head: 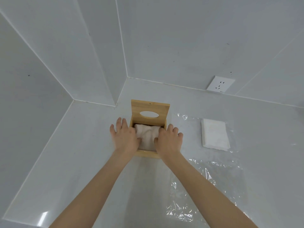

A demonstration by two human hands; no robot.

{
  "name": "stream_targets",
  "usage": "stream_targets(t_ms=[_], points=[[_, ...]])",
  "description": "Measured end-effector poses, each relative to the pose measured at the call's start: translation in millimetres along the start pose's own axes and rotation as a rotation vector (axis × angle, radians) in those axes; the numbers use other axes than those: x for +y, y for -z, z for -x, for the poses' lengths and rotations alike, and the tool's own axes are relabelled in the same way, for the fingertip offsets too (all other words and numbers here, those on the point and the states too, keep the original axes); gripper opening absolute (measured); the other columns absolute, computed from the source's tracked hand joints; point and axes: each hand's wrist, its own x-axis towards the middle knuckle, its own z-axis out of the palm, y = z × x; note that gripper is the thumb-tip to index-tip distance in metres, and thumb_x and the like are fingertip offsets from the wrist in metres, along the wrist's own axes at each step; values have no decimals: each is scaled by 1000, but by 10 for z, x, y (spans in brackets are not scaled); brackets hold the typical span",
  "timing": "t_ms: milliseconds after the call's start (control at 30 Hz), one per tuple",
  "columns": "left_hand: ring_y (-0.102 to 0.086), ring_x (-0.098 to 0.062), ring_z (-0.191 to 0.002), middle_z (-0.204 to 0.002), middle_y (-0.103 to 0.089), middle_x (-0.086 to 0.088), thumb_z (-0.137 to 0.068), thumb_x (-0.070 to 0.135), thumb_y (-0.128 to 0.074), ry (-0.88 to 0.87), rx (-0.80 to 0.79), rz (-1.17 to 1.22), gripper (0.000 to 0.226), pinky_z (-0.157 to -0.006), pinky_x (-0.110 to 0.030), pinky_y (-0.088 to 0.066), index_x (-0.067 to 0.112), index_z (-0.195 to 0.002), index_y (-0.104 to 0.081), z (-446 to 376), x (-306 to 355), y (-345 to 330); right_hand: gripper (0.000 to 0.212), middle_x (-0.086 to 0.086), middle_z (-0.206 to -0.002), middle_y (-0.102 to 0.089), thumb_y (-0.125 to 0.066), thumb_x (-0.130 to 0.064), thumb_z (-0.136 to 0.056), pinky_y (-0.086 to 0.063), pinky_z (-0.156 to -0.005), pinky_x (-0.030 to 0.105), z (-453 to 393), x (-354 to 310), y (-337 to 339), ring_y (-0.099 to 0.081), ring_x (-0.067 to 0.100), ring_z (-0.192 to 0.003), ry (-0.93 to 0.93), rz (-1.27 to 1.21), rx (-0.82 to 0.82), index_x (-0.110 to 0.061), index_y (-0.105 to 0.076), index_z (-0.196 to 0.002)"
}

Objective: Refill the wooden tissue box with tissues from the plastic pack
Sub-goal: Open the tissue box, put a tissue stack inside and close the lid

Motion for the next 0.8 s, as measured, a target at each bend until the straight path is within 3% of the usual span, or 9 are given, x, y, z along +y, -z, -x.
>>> stream_targets(t_ms=[100,267,400,533,700,800], points=[[-8,-28,-143,-153,-19,-13,-87,40,-52,-21,0,31,37,-112,-43,-17,20,-118,-58,68,-15,31,17,10,-109,-55,-50,-16,-86,-35,-78,35,53,61,5,-51,29,-100,43,4,12,-11,-59,-99],[-7,-24,-143,-150,-27,-9,-95,33,-37,-75,44,-14,37,-112,-42,-17,12,-103,-66,15,1,58,21,8,-113,-56,-44,-17,-91,-32,-82,34,1,71,66,-46,28,-108,78,47,-53,-11,-59,-104],[-5,-25,-143,-145,-34,-9,-93,33,-41,-99,-29,-119,32,-113,-46,-11,13,-100,-65,-76,38,52,19,7,-113,-57,-45,-14,-89,-34,-86,33,-53,33,86,-47,26,-108,56,64,-145,-13,-59,-103],[-5,-27,-142,-142,-38,-8,-89,36,-47,-72,1,-175,29,-114,-49,-6,17,-98,-66,-121,54,64,16,6,-106,-61,-49,-10,-85,-33,-83,34,-77,-7,111,-51,26,-103,35,57,-138,-14,-60,-96],[-9,-28,-142,-142,-40,-7,-82,27,-58,-108,142,-104,16,-113,-50,-6,17,-90,-68,-54,6,68,16,7,-105,-58,-52,-8,-83,-30,-76,34,-16,38,105,-54,28,-97,24,-33,-63,-10,-59,-97],[-4,-28,-143,-149,-29,-11,-79,29,-64,-138,172,7,26,-113,-49,-6,22,-104,-66,-7,-74,110,13,7,-81,-63,-72,-10,-62,-35,-61,32,58,103,114,-59,29,-74,34,-47,173,-12,-65,-73]])
